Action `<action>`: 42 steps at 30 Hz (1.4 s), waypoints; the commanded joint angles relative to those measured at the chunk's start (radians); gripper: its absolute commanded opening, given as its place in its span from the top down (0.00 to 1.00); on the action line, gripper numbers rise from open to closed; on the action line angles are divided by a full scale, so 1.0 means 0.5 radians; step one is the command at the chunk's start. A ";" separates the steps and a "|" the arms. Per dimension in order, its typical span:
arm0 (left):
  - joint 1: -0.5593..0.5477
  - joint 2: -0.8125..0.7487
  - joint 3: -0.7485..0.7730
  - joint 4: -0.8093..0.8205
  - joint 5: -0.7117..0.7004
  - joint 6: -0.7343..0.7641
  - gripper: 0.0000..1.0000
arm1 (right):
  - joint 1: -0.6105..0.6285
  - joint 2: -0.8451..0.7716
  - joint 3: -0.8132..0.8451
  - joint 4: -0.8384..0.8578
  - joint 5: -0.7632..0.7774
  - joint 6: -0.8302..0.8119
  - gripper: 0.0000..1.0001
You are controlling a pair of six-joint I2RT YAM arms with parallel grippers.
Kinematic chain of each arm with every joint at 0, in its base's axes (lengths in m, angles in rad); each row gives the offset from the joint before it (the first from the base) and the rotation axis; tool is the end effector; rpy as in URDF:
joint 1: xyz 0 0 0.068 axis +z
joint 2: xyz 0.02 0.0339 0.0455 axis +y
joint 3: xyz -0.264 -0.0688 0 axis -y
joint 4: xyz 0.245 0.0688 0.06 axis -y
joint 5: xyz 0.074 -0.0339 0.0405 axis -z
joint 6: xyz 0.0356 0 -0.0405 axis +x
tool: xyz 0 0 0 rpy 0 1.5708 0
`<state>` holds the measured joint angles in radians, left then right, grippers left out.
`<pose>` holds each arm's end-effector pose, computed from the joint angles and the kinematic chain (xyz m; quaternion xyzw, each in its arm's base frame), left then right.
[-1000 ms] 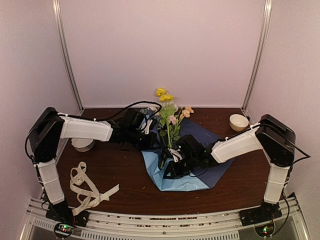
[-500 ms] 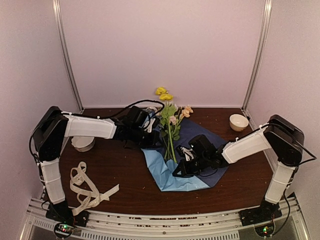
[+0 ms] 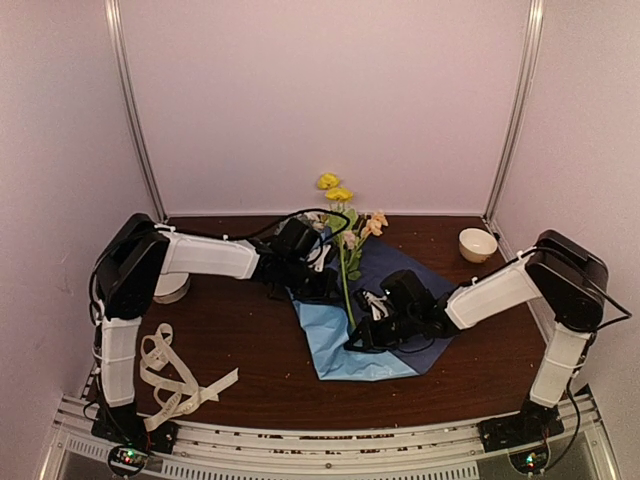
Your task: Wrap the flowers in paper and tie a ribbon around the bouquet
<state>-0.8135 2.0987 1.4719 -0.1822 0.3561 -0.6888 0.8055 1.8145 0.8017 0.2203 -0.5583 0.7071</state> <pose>0.3075 -0.3433 0.1688 0.1226 0.9078 -0.3699 0.1552 0.2202 0.2564 0.1194 -0.1482 0.8832 0.4357 0.0903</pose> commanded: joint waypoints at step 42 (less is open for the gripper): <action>0.031 0.048 0.516 -0.443 -0.324 0.432 0.50 | 0.163 -0.458 -0.182 -0.307 0.290 -0.144 1.00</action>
<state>-0.8085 2.1304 1.6554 -0.3458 0.2516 -0.5728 0.8959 1.5826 0.7486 0.0280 -0.4400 0.6006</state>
